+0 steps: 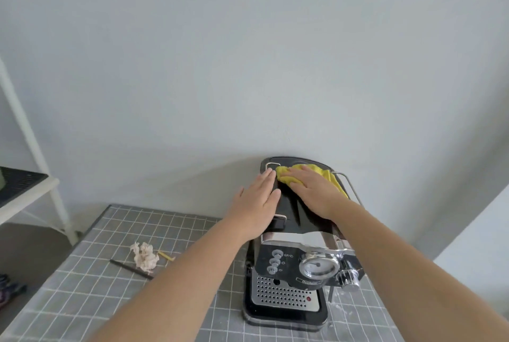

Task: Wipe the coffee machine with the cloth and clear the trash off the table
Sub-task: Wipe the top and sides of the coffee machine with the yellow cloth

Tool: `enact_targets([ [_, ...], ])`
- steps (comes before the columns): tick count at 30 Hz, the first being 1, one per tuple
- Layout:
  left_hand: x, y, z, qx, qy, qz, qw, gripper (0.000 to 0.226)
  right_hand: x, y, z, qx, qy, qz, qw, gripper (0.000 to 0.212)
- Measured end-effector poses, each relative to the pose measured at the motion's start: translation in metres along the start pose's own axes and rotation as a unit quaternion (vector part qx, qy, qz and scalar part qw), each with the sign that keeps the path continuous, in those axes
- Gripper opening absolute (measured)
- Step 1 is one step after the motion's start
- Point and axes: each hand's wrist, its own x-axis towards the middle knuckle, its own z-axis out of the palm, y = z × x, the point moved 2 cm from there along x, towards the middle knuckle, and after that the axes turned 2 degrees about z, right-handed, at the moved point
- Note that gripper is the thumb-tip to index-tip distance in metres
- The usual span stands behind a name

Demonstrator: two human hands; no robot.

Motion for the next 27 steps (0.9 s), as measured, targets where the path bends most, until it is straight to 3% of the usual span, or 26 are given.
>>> enact_targets([
  [3, -0.01, -0.004, 0.005, -0.01, 0.022, 0.015, 1.0, 0.053, 0.002, -0.01, 0.006, -0.053, 0.001, 0.012, 0.999, 0.042],
  [7, -0.036, -0.017, 0.019, -0.106, 0.066, 0.009, 0.992, 0.055, -0.045, -0.014, -0.001, 0.097, 0.021, 0.016, 0.995, 0.032],
  [9, -0.051, -0.023, 0.028, -0.129, 0.072, 0.001, 0.989, 0.056, -0.06, -0.021, -0.012, 0.221, -0.002, 0.047, 0.974, 0.029],
  [11, -0.061, -0.026, 0.035, -0.128, 0.072, 0.006, 0.989, 0.058, -0.047, -0.028, -0.026, 0.255, 0.038, 0.077, 0.963, 0.029],
  [14, -0.067, -0.024, 0.039, -0.131, 0.075, 0.009, 0.988, 0.054, -0.002, -0.053, -0.039, 0.155, 0.126, 0.066, 0.978, 0.025],
  [17, -0.072, -0.024, 0.044, -0.148, 0.083, 0.012, 0.985, 0.057, 0.044, -0.084, -0.014, -0.054, 0.003, 0.015, 0.998, 0.03],
  [19, -0.077, -0.025, 0.048, -0.153, 0.083, 0.013, 0.985, 0.062, 0.058, -0.094, 0.007, -0.226, -0.103, 0.029, 0.968, 0.035],
  [21, -0.078, -0.026, 0.051, -0.138, 0.095, 0.016, 0.986, 0.065, 0.06, -0.1, 0.015, -0.327, -0.147, 0.029, 0.933, 0.032],
  [23, -0.077, -0.029, 0.051, -0.11, 0.13, 0.021, 0.985, 0.067, 0.053, -0.108, 0.019, -0.383, -0.175, 0.016, 0.907, 0.031],
  [27, -0.073, -0.04, 0.051, -0.099, 0.168, -0.018, 0.981, 0.081, 0.042, -0.113, 0.023, -0.397, -0.215, 0.032, 0.892, 0.031],
])
